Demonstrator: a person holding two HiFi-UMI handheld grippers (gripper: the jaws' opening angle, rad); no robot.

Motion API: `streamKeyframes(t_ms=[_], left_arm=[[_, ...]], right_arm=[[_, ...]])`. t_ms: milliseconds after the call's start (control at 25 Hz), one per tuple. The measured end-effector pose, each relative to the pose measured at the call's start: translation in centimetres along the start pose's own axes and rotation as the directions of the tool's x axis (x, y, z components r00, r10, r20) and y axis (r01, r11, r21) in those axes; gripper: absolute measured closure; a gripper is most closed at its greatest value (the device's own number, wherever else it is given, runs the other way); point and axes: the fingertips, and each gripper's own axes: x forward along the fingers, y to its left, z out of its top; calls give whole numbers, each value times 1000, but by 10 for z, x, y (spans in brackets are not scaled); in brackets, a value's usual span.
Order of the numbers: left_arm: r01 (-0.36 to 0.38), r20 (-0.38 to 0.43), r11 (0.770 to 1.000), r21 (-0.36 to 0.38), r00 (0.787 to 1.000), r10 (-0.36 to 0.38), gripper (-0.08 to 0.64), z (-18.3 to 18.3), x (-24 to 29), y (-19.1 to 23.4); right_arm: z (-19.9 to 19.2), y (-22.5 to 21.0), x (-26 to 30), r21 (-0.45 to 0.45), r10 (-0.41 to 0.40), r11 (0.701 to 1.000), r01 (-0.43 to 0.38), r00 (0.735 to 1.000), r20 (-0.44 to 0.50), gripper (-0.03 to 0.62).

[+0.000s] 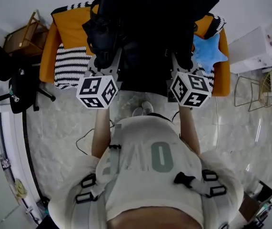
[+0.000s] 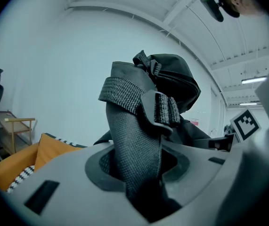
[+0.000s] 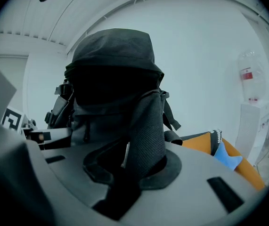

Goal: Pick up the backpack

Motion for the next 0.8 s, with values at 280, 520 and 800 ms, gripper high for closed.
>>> streamKeyframes(t_ms=[280,520,800], left_arm=[[-12,40,997,75,999,9,403,-17,-23,-12],[-21,48,995,98,999,17,403,-17,-19,-23],[-15,44,992,121,999,9,403,-15,-11,-29]], right_arm=[[-26,3,-24,-29,14,999,-14,1000,22,488],[-25,-7,-33,-17,17,1000,-16,999,52,488],[-25,-14,-30,-26,9,1000,-7,999,50,488]])
